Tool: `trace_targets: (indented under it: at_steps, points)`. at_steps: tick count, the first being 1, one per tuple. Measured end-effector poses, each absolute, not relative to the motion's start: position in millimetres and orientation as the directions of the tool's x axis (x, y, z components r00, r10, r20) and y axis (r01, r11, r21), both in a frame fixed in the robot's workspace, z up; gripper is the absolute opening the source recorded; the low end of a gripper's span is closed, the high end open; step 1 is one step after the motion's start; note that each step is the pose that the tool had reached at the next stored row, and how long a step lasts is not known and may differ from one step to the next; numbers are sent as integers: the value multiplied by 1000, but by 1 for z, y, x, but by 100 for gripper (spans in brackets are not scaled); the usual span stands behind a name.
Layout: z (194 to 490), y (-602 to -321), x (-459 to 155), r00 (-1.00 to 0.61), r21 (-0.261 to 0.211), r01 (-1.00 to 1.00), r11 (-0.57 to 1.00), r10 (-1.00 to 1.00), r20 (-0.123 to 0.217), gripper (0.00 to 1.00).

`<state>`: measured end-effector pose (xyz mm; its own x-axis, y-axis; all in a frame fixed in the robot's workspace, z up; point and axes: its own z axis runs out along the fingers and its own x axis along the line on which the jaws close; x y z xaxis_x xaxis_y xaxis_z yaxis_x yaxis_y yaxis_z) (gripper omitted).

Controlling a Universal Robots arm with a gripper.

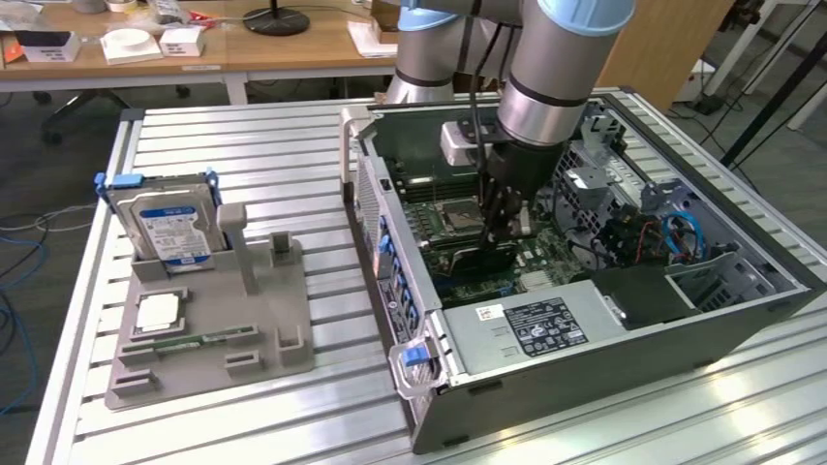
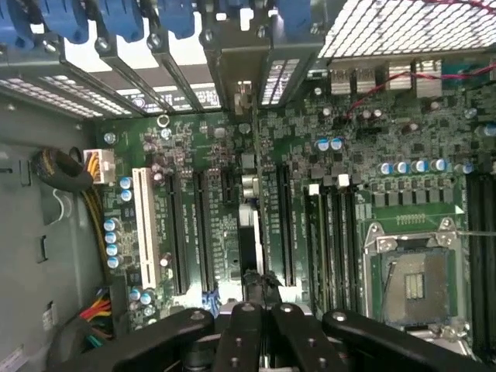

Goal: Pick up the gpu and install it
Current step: 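Press down on the gpu until it lock into place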

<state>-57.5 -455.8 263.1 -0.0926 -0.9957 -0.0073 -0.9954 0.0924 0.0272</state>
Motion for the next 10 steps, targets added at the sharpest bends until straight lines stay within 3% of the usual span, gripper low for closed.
trace_targets:
  at_steps: [10]
  points:
    - [281,-456,-58,-93,30,-995,92,-996,-8,11]
